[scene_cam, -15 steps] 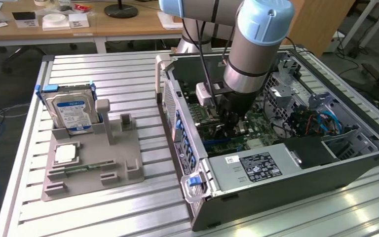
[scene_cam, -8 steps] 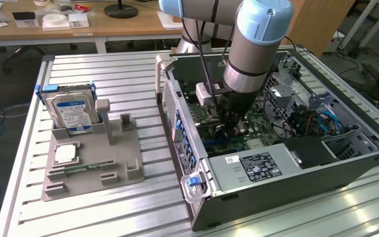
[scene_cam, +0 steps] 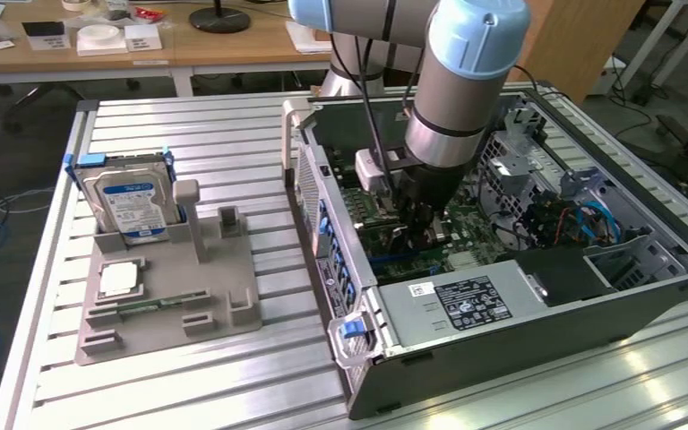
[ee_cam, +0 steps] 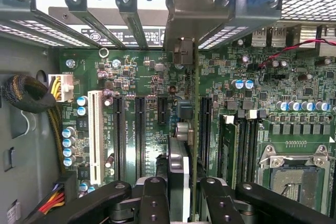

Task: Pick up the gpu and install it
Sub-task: 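Insert the gpu into the slot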

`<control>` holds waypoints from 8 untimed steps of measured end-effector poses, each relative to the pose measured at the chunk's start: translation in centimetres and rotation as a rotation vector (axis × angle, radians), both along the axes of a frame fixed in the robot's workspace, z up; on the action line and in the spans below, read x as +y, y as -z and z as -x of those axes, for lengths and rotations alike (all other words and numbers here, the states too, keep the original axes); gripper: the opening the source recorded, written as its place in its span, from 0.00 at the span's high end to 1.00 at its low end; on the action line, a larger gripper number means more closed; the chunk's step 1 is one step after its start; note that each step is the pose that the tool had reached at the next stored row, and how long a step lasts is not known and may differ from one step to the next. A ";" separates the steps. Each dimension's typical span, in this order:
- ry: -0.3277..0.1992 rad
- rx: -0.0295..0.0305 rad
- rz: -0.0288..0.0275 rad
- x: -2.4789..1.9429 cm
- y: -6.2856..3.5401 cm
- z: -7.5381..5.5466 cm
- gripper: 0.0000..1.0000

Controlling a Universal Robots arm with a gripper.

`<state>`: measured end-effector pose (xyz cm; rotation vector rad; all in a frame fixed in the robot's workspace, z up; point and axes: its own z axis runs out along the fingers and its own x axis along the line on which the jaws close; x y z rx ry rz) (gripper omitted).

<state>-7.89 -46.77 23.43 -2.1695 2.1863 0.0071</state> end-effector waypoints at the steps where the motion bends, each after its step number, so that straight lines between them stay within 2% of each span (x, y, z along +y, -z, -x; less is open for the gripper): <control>1: 0.000 0.0001 0.0001 0.06 0.01 0.0 0.72; 8: 0.000 0.0001 0.0001 0.11 0.06 0.0 0.72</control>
